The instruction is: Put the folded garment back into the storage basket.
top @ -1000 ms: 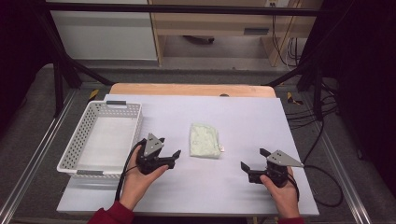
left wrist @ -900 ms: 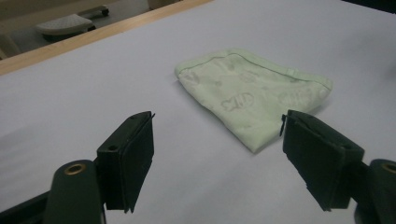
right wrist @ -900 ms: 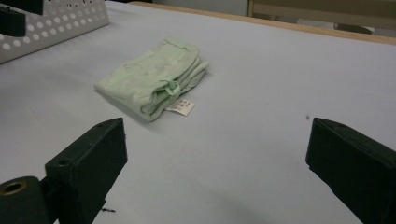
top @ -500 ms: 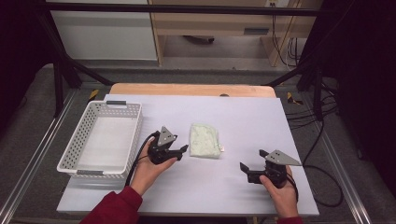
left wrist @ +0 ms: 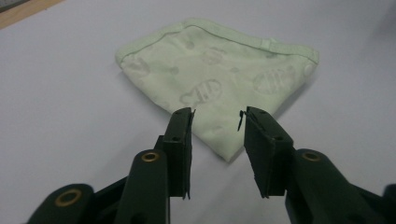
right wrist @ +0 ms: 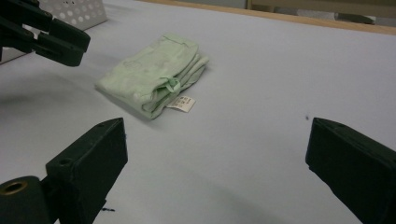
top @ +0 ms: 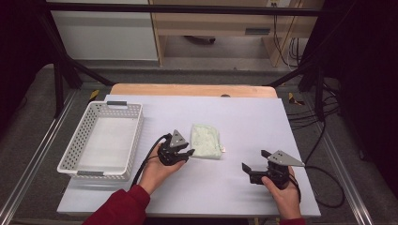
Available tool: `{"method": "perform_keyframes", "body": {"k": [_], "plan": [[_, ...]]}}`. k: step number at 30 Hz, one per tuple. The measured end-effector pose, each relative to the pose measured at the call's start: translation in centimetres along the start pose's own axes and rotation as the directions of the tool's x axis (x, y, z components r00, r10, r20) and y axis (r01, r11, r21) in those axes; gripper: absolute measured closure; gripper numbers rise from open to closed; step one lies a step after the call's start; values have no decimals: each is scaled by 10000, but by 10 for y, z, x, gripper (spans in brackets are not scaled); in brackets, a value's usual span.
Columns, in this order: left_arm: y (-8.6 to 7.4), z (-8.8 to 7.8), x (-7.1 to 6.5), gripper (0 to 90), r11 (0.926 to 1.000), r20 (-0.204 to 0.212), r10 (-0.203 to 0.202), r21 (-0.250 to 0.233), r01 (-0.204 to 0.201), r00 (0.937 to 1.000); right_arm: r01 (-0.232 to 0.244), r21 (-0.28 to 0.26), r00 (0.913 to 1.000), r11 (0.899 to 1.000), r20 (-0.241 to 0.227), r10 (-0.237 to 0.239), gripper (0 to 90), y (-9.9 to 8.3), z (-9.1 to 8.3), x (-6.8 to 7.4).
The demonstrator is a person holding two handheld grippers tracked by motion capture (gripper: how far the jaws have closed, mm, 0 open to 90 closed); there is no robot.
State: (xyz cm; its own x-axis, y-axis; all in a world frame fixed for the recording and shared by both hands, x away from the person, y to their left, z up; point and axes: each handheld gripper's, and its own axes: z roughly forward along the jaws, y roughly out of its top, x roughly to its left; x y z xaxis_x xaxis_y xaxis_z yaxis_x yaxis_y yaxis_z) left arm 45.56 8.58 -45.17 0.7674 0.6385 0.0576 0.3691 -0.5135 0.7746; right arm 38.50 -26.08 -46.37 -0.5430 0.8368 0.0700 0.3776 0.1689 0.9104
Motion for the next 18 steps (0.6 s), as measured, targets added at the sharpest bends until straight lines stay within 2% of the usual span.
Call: {"method": "perform_keyframes", "body": {"k": [1, 3, 4, 10, 12, 15, 17, 18], "plan": [[0, 2, -1, 645, 9999, 87, -49, 110, 48, 10000, -12, -54, 10000, 10000, 18, 12, 58, 0, 0, 0], [-1, 4, -5, 654, 9995, 163, 104, 292, -109, 9998, -51, -112, 10000, 9999, 34, 51, 59, 1, 0, 0], [-2, 4, -7, 648, 9989, 76, 223, 408, -225, 9997, -57, -92, 10000, 9999, 29, 57, 60, 1, 0, 0], [-7, 8, -11, 649, 9975, 175, 334, 613, -344, 9993, -8, -38, 10000, 10000, -37, 8, 63, 1, 3, 0], [-8, 11, -11, 646, 9980, 90, 228, 592, -233, 9997, -17, -30, 10000, 10000, -47, 17, 63, 1, 4, 0], [-10, 16, -9, 640, 9995, -148, -90, 313, 94, 9999, 23, -4, 10000, 10000, -70, -23, 63, 1, 4, 1], [-10, 17, -8, 646, 9996, -75, -51, 260, 53, 10000, 41, -17, 9999, 10000, -104, -41, 63, 1, 3, 2], [-11, 23, -7, 633, 9989, 51, -216, 415, 213, 9998, 43, -29, 9999, 10000, -114, -44, 63, 1, 3, 2]]}}
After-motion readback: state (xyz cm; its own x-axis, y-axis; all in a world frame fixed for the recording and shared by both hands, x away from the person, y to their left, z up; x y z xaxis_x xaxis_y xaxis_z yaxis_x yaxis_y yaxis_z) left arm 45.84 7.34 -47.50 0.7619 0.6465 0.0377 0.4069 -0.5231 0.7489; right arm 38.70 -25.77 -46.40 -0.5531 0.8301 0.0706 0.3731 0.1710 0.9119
